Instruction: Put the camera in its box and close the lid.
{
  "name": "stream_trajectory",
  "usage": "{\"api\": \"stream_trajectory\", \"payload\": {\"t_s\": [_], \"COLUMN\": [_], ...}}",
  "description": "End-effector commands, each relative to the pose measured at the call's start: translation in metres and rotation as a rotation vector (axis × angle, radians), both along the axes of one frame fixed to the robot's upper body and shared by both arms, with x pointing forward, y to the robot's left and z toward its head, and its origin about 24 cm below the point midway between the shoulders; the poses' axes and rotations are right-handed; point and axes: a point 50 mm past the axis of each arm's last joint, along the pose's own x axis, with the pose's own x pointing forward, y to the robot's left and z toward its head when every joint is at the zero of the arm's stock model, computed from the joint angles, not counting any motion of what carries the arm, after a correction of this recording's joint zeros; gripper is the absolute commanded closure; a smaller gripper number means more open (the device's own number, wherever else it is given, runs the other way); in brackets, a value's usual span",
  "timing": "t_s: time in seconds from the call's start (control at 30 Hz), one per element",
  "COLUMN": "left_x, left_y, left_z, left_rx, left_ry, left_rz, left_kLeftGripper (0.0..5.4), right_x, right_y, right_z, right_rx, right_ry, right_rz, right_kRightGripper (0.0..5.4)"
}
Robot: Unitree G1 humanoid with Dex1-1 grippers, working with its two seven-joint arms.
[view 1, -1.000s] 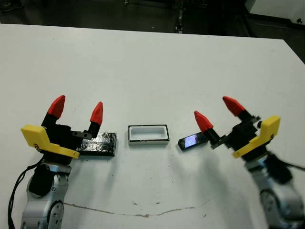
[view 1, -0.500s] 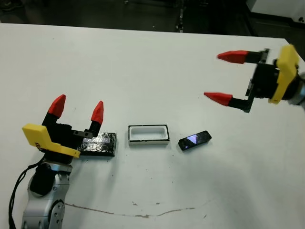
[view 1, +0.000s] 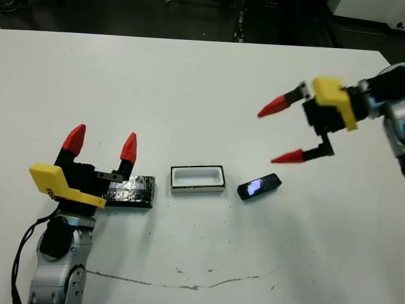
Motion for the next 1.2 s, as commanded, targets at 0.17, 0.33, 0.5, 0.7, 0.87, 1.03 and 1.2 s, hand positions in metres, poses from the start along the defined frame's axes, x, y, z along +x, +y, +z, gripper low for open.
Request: {"api": "stream_trajectory", "payload": {"t_s": [0.17, 0.33, 0.5, 0.7, 0.87, 1.03, 1.2], "left_x": [-0.001, -0.001, -0.001, -0.001, -0.002, -0.002, -0.002], "left_y": [0.0, 0.001, 0.001, 0.0, 0.0, 0.0, 0.0], "left_z": [-0.002, -0.003, -0.003, -0.004, -0.005, -0.006, -0.006], "left_rx": [0.008, 0.018, 0.016, 0.015, 0.014, 0.003, 0.004], "left_ry": [0.015, 0.019, 0.018, 0.022, 0.023, 0.028, 0.029], "left_rz": [0.007, 0.013, 0.007, 0.013, 0.014, 0.008, 0.004], "left_kLeftGripper": [0.02, 0.02, 0.02, 0.02, 0.02, 0.02, 0.02], "right_x": [-0.001, -0.002, -0.002, -0.002, -0.004, -0.006, -0.01], "right_y": [0.01, 0.011, 0.012, 0.012, 0.013, 0.013, 0.013], "right_z": [-0.01, -0.014, -0.022, -0.031, -0.039, -0.045, -0.05], "right_rx": [-0.112, -0.14, -0.159, -0.197, -0.204, -0.214, -0.184], "right_ry": [0.012, 0.052, 0.104, 0.153, 0.168, 0.151, 0.13], "right_rz": [0.091, 0.083, 0.064, 0.03, 0.035, 0.036, 0.042], "right_kRightGripper": [0.0, 0.0, 0.0, 0.0, 0.0, 0.0, 0.0]}}
